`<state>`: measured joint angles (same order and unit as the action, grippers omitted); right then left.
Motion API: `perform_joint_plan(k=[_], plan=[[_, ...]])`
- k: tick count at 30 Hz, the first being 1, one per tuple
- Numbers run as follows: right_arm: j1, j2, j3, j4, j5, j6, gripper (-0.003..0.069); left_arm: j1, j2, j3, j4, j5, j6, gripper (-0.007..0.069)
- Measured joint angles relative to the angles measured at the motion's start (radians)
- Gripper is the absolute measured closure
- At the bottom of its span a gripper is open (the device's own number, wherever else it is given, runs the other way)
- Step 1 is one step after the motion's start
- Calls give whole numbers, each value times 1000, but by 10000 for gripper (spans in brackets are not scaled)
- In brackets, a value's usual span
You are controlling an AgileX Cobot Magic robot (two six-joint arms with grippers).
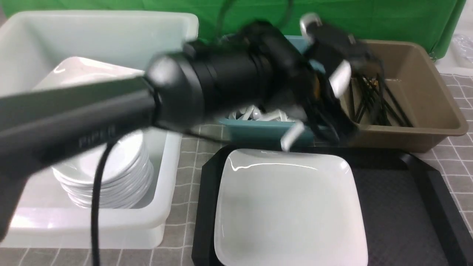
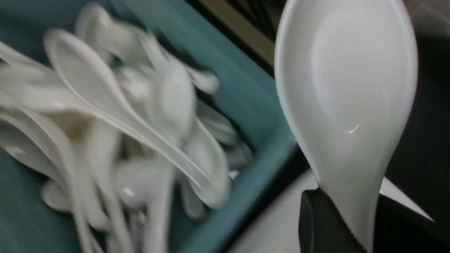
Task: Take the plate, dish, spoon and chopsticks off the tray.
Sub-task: Use the left arm to put the soup spoon into the small storage box in the middle, then use the left arm to grab a plate from the dinner plate
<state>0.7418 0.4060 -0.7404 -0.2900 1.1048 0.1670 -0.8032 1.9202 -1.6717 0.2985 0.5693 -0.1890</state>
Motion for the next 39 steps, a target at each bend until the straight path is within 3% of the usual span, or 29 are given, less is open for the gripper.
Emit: perform_joint_plan(k=[5,9,10,14,16,19,21,22,24,25,26,30,33,39], plan=[[0,0,1,80,-7,9,467,161,144,-164,-46,-88,63,431],[0,0,1,123,-7,19,463,205,205,-207,-57,-77,74,250],[0,0,1,129,-7,21,463,205,206,-209,-65,-54,77,167],[0,0,1,131,-7,20,463,192,157,-211,-75,68,82,77],[0,0,1,130,-7,10,463,172,97,-211,-75,183,118,95],[0,0,1,121,-16,1,461,138,11,-198,-75,305,189,186],[0,0,1,116,-31,0,461,89,-77,-147,-76,392,275,317],[0,0,1,114,-49,0,461,34,-154,-56,-94,442,392,452],[0,0,1,114,-66,0,461,12,-195,-10,-109,453,437,505],[0,0,1,114,-97,0,461,-28,-256,90,-142,462,519,573],[0,0,1,114,-118,0,461,-50,-292,155,-165,463,562,594],[0,0,1,130,-194,0,461,-92,-388,377,-231,459,692,603],[0,0,1,164,-255,0,461,-96,-411,511,-241,436,763,567],[0,0,4,208,-356,3,461,-96,-410,702,-239,221,882,382]])
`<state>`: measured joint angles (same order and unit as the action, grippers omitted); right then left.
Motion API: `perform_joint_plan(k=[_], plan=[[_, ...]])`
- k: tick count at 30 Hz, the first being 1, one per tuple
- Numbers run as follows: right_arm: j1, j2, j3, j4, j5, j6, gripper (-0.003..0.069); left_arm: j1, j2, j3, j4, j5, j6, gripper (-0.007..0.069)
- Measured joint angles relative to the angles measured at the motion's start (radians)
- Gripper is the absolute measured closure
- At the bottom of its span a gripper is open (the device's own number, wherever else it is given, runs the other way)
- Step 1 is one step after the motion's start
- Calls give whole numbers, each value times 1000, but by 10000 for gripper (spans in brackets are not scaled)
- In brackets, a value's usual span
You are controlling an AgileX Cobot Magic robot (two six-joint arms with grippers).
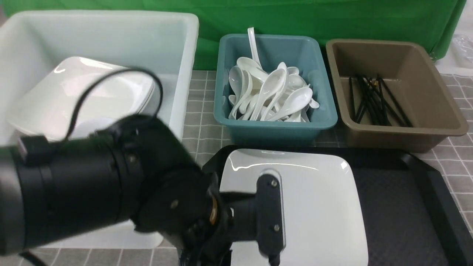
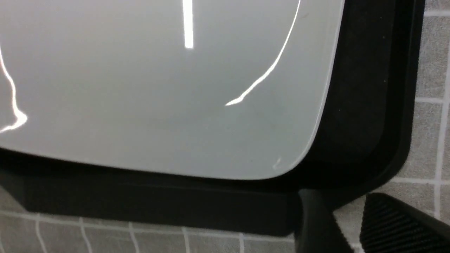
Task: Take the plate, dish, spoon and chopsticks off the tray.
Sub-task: Use the left arm to grab a plate from the dinner plate
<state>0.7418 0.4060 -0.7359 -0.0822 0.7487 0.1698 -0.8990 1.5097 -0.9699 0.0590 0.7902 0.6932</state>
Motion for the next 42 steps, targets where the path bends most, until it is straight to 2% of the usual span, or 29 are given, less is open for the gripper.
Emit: perform_joint_plan(k=[1,2,3,5,8,26,42], plan=[[0,0,2,4,-11,7,461,0,1,33,0,-58,23,335],[0,0,2,4,-11,8,461,0,1,37,0,-67,27,327],[0,0,3,15,-24,20,461,0,6,69,0,-145,50,262],[0,0,3,36,-29,25,461,0,8,100,0,-215,78,202],[0,0,3,66,-30,25,461,0,9,118,0,-268,97,173],[0,0,3,122,-31,29,453,0,109,128,19,-324,178,221],[0,0,3,125,-31,29,448,1,208,117,141,-394,125,224]])
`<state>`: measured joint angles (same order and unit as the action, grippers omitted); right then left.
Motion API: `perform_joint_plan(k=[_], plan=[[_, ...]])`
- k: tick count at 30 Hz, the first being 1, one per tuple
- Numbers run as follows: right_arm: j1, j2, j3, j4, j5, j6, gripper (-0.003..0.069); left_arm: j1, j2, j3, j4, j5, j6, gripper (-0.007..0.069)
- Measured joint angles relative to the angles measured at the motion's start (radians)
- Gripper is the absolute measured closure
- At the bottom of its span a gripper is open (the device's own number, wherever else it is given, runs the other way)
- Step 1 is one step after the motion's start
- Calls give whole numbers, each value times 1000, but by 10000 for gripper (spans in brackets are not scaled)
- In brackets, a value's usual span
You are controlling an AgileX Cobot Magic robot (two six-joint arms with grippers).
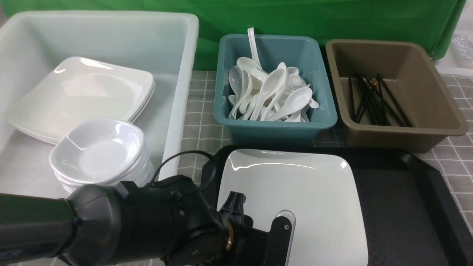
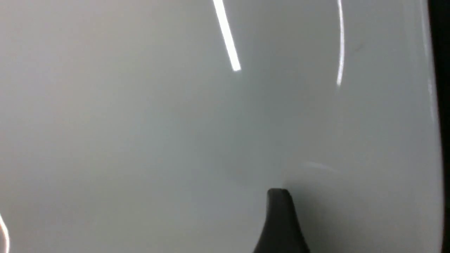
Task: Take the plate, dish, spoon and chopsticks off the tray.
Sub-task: Use the left arm to grab a plate from the dinner plate
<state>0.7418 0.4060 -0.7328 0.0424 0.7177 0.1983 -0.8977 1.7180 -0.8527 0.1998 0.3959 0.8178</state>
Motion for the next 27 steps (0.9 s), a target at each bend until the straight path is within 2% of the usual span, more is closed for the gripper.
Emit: perform_joint_plan(k=[4,7,9,12,16,23,25,27], plan=[[0,0,0,0,1,0,445,0,8,0,13,-47,-3,246],[0,0,0,0,1,0,442,0,10,0,15,-49,-18,313],[0,0,0,0,3,0,442,-1,10,2,15,-49,-37,404],[0,0,0,8,3,0,442,-4,7,2,27,-73,-45,448],[0,0,0,54,-25,21,442,-34,-37,2,24,-25,-60,458],[0,0,0,95,-91,23,446,-163,-289,2,-13,140,-96,582],[0,0,0,95,-91,23,463,-189,-354,3,-38,157,-116,594],[0,0,0,95,-95,23,518,-213,-424,4,-61,176,-143,596]])
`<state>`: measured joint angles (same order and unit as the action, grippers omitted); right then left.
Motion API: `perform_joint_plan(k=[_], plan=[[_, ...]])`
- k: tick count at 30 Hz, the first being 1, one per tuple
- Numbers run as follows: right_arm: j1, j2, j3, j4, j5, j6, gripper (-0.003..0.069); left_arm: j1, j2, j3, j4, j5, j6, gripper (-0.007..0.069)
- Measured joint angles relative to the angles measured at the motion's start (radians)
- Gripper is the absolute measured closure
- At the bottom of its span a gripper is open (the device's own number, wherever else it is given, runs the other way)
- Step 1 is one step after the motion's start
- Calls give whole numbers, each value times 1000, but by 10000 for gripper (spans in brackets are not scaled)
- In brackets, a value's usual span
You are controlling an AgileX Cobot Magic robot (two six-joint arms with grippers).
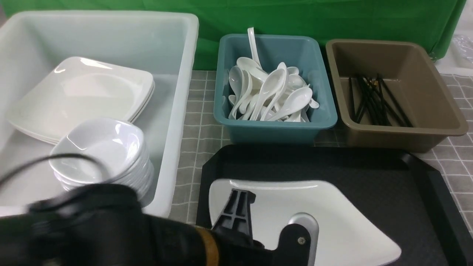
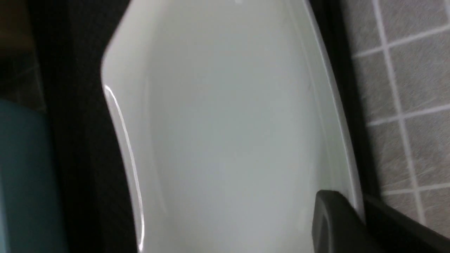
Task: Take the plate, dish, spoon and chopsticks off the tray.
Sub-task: Use the left arm to grab a plate from the dinner plate, then use the left arm to put the plate into the large storage box on the left
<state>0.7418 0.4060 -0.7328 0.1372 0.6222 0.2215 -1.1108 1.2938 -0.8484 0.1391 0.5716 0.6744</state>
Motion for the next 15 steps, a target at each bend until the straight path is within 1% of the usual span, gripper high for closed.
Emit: perform_joint_plan(k=[1,2,4,8,11,13,15], plan=[[0,0,0,-2,-12,0,566,-7,-51,2,-10,12,-15,596],[0,0,0,-3,-26,0,598,-9,-85,5,-21,22,-26,595],[0,0,0,-4,-66,0,627,-13,-155,8,-25,35,-35,595],[0,0,0,-4,-107,0,632,-13,-229,8,-21,34,-46,595],[0,8,-10,-4,-126,6,634,-13,-305,-15,-11,45,-90,595],[0,23,-31,-4,-125,3,634,-13,-335,-50,48,72,-147,595],[0,46,-60,-4,-125,-1,635,-11,-351,-94,155,102,-238,595]])
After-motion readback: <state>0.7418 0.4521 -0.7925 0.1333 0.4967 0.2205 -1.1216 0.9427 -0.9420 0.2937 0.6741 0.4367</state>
